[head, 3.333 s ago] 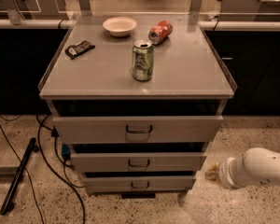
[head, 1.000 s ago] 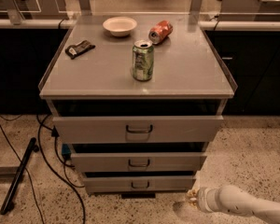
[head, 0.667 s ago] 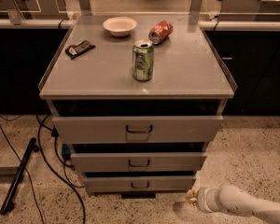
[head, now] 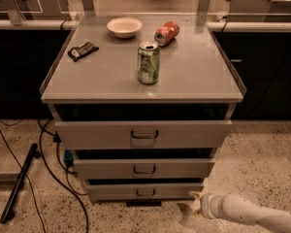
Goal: Open bottom drawer
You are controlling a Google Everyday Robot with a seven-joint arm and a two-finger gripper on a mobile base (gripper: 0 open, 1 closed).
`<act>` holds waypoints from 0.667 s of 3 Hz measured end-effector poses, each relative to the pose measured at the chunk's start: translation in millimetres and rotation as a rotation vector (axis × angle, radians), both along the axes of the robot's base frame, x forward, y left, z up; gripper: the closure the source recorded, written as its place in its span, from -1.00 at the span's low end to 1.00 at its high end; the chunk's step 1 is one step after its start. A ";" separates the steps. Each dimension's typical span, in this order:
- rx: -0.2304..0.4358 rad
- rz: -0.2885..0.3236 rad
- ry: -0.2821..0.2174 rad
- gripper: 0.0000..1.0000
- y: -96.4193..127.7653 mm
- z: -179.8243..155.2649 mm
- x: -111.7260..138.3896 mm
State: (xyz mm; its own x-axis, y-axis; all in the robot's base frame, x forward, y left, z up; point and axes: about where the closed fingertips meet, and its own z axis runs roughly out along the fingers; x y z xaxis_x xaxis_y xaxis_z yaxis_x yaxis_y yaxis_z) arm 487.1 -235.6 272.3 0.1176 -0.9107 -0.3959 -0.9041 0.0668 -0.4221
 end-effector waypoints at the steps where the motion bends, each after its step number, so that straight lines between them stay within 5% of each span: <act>1: -0.008 0.013 -0.026 -1.00 6.4 -2.7 13.0; 2: -0.013 0.018 -0.032 -1.00 11.9 -7.4 24.9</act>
Offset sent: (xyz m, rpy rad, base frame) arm 0.0408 0.0156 -0.0114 -0.0225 -0.0419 0.0201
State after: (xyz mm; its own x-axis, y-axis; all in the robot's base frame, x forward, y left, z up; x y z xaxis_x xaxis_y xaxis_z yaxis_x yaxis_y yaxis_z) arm 512.0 -223.6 264.9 0.1462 -0.9133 -0.3801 -0.8909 0.0455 -0.4520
